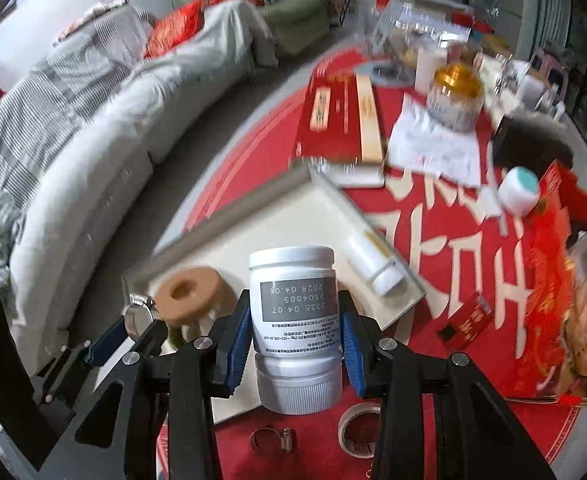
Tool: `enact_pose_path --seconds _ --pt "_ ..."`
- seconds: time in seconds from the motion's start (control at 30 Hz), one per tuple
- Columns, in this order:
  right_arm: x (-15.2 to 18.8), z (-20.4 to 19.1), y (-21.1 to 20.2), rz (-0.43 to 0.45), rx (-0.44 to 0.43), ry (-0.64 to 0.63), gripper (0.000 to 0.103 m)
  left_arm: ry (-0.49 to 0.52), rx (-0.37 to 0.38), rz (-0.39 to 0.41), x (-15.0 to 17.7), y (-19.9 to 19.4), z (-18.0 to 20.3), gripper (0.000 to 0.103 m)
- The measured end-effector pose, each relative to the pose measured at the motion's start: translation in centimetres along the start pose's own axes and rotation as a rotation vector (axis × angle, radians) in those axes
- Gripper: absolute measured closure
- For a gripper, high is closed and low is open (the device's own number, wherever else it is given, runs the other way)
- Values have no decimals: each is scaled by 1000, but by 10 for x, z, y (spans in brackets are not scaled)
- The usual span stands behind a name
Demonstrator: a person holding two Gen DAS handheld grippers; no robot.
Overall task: Organize rigid objects
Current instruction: 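Carry the hose clamp and white bottle over the tray with both grippers, then release the hose clamp onto the foam ring stack while the right gripper drops the bottle in the tray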
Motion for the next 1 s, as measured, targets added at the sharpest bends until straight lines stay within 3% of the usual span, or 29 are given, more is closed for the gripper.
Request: enact_pose_path --seconds 0.6,0.63,0.67,0.7,0.73,0.8,1.0 --pt "1 5 39 -49 2 -31 58 20 -16 -10 -1 24 4 65" --pt "1 5 39 -54 -4 -25 57 26 -17 -4 -2 23 4 53" --pt "1 6 39 -60 -7 -20 39 30 -18 0 -1 22 5 39" --pt "1 8 39 -62 -6 -14 9 30 -17 11 -1 20 4 13" --pt "1 9 36 -48 -4 -8 2 25 -13 27 -2 17 3 0" --pt "1 14 27 0 9 -4 2 30 -9 24 0 14 2 0" --pt "29 40 -1 6 55 -41 2 41 95 7 21 -8 -3 0"
Point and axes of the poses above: each gripper's, at about its wrist camera, not at the fingertips, and y roughly the way its jaws point, z to its right, x to its underside, the point moved 3 cm from there along y, roughly the way its jaws point, and after that the axes turned 12 degrees about z, right-handed, at the moved point
